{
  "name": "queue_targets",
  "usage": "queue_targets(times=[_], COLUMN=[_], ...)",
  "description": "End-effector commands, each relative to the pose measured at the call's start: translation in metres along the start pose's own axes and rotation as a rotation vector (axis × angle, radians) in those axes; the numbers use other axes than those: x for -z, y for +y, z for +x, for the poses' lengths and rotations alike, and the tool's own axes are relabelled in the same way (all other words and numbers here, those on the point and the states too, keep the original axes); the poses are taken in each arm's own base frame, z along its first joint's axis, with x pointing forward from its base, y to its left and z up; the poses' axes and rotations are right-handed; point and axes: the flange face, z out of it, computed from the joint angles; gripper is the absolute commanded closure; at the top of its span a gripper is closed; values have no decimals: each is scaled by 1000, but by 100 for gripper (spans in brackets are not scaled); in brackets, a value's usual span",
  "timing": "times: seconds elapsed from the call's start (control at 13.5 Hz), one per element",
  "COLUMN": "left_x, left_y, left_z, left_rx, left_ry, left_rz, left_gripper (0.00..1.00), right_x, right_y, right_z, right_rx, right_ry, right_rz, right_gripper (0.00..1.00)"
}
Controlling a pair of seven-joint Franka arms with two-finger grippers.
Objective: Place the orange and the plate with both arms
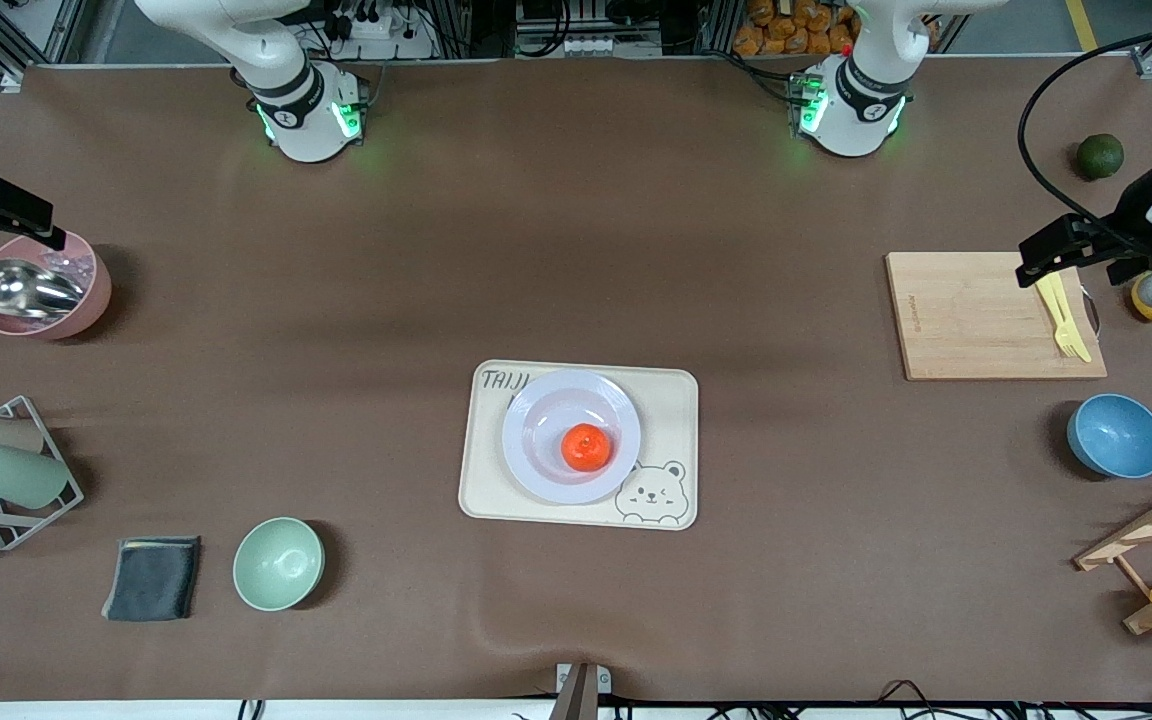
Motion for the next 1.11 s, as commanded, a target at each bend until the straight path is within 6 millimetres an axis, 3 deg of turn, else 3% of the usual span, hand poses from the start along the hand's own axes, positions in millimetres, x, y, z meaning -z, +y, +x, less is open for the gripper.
queue_targets(times=[0.0, 0.22, 0.52, 1.04], left_x=[3, 3, 3, 4], left_y=[-1, 3, 4, 0], left_z=[-7, -7, -7, -3], left_rx=[8, 0, -1, -18], left_ry=[16, 16, 14, 16], left_rz=[17, 17, 17, 25], left_gripper=[0, 0, 0, 0], right_x=[4, 11, 5, 2], right_y=[-12, -22, -11, -12], right_z=[-6, -16, -16, -11], right_rx=[17, -18, -39, -41], right_ry=[11, 6, -5, -10], right_rz=[8, 6, 9, 7], right_gripper=[0, 0, 0, 0])
